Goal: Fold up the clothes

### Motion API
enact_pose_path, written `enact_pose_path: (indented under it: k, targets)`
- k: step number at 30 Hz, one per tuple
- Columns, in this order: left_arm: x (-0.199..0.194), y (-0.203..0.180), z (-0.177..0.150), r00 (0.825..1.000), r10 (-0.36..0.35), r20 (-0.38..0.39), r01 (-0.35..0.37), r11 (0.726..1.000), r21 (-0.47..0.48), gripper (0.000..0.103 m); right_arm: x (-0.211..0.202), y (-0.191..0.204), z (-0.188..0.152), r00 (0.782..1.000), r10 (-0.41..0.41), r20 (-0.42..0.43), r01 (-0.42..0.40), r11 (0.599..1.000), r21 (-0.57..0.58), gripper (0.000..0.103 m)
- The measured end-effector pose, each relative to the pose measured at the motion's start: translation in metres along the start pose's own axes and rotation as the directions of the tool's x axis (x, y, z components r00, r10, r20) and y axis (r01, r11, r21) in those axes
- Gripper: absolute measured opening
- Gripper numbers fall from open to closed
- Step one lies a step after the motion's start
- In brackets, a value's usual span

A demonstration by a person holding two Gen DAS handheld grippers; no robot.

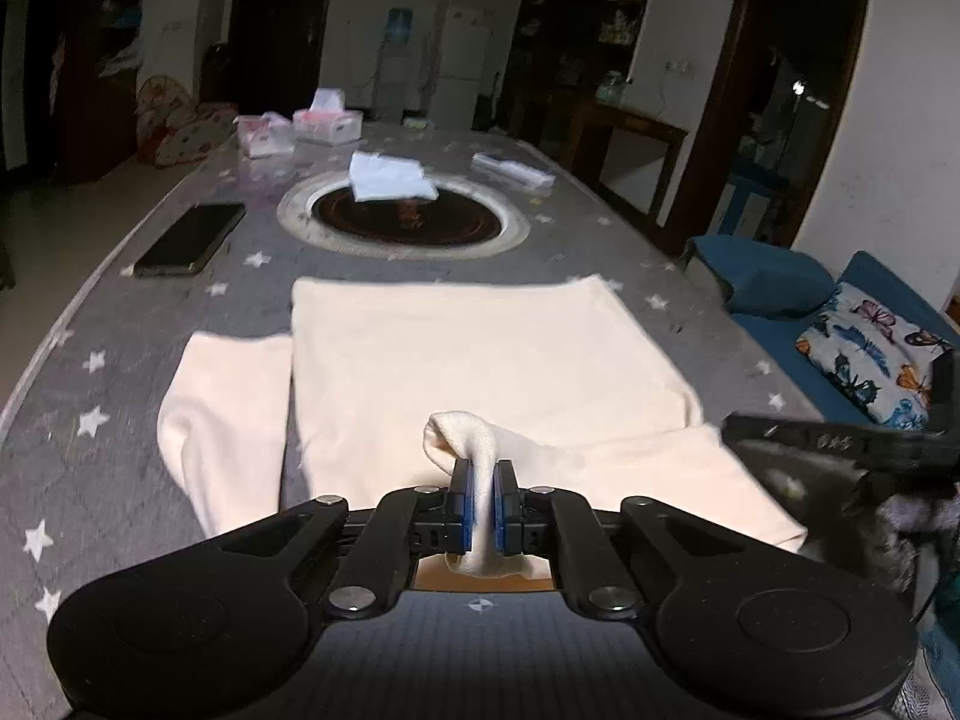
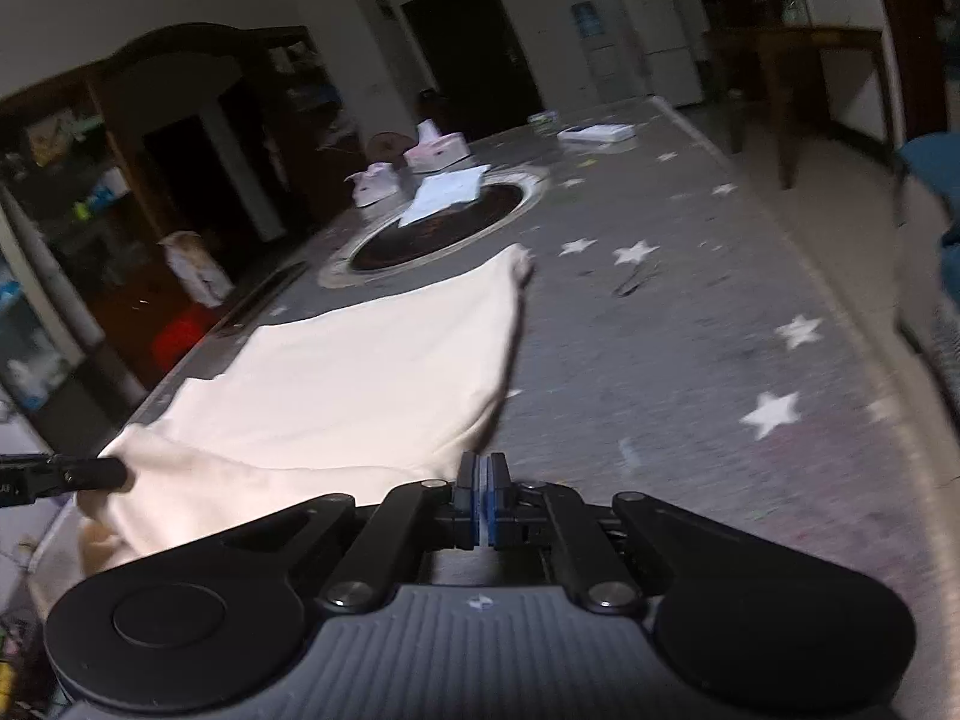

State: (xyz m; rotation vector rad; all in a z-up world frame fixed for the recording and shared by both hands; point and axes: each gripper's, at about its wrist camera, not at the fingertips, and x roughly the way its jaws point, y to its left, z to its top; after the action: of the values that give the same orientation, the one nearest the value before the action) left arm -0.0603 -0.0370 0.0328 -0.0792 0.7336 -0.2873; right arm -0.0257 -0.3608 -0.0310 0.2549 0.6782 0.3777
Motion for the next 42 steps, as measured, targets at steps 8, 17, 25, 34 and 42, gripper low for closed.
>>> enact_pose_path:
  k: [8, 17, 25, 34, 42]
  targets:
    - [0.008, 0.009, -0.017, 0.999, 0.025, -0.037, -0.026, 0.999, -0.019, 0.014, 0.004, 0.046, -0.010, 0.998, 0.057, -0.015, -0.058, 0.969, -0.241, 0.004]
    - [-0.005, 0.024, -0.029, 0.999, 0.047, -0.009, -0.047, 0.998, -0.037, 0.023, -0.003, 0.056, -0.011, 0.999, 0.039, -0.010, -0.040, 0.960, -0.277, 0.007]
    - [-0.011, 0.035, -0.026, 0.998, 0.061, 0.031, -0.060, 0.997, -0.038, 0.024, 0.001, 0.065, -0.017, 0.998, 0.034, -0.057, -0.050, 0.951, -0.306, 0.022]
    - [0.030, 0.070, 0.020, 0.979, 0.197, 0.046, -0.195, 0.980, -0.041, 0.022, -0.004, 0.077, -0.014, 0.997, 0.056, -0.052, -0.070, 0.947, -0.312, 0.024]
    - [0.079, 0.088, 0.035, 0.975, 0.223, 0.013, -0.223, 0.974, -0.025, 0.022, -0.006, 0.080, -0.012, 0.996, 0.062, -0.059, -0.078, 0.946, -0.315, 0.031]
